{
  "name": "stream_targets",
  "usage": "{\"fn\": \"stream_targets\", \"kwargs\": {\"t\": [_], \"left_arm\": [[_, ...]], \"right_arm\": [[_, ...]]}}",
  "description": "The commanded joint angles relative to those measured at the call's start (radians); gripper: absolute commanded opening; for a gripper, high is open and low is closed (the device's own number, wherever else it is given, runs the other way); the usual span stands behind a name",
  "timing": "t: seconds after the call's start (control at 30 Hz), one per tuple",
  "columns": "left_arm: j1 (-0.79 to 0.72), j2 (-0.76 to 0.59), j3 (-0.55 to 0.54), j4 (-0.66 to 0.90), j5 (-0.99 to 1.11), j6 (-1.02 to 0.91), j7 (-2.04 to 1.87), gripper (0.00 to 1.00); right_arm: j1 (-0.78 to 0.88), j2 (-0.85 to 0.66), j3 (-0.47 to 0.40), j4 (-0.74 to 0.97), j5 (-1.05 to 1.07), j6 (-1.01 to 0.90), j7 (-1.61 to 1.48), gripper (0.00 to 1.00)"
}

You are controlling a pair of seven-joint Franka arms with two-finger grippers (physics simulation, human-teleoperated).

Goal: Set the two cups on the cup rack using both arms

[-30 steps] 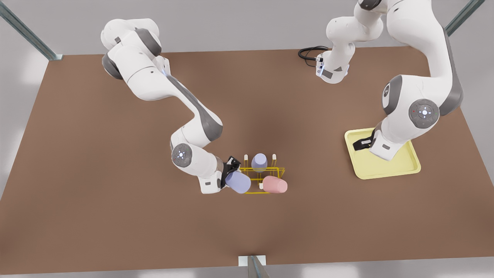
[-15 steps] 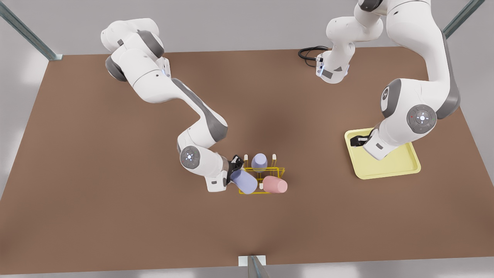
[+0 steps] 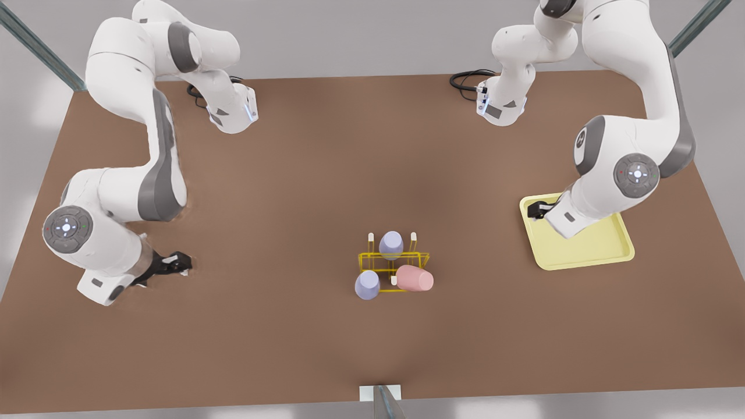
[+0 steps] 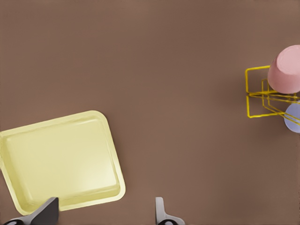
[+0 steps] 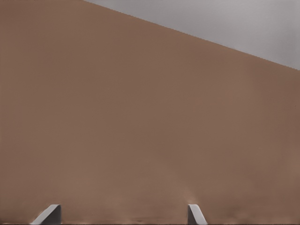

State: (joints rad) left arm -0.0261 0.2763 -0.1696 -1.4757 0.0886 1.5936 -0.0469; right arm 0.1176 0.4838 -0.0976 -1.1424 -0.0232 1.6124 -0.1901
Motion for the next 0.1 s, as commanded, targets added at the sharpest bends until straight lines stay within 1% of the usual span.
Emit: {"fn": "stream_targets", "kwargs": {"t": [0.0, 0.03, 0.07], "left_arm": [[-0.006, 0.017, -0.001, 0.034, 0.005, -0.05, 0.075, 1.0], [-0.006, 0.02, -0.001, 0.038, 0.005, -0.052, 0.075, 1.0], [-0.006, 0.02, -0.001, 0.038, 0.006, -0.052, 0.075, 1.0]], "right_arm": [[-0.019, -0.068, -0.01, -0.025, 0.026, -0.227, 0.274, 1.0], [-0.019, -0.142, -0.01, -0.102, 0.026, -0.209, 0.271, 1.0], [-0.019, -0.179, -0.008, -0.149, 0.026, -0.187, 0.27, 1.0]]}}
